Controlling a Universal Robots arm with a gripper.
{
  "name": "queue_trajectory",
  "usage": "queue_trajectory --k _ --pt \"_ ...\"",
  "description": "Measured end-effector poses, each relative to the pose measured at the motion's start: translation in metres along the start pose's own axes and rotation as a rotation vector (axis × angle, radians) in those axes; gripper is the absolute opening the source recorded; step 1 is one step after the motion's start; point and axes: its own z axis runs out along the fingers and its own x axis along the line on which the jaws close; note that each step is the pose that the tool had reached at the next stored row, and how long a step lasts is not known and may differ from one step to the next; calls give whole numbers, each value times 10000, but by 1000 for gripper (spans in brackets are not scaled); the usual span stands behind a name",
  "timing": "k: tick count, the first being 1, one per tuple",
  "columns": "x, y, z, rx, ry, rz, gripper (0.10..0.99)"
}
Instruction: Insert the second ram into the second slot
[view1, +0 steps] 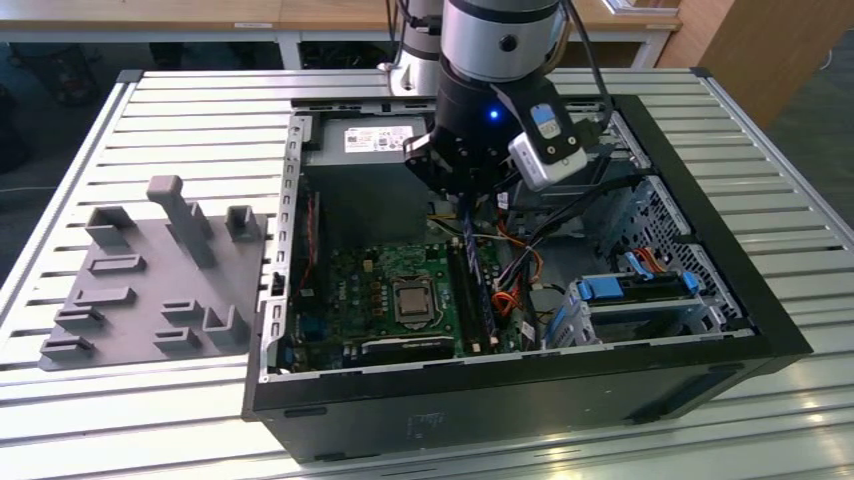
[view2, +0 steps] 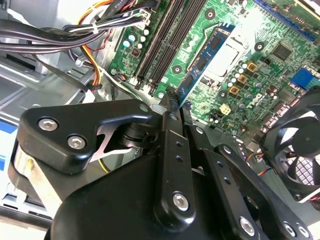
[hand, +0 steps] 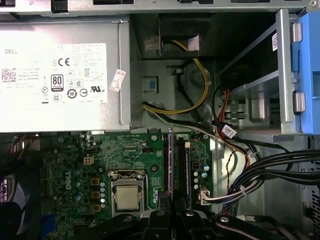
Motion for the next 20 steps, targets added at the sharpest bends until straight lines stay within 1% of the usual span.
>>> queue_trajectory --k 20 --pt "1 -2 59 0 0 0 141"
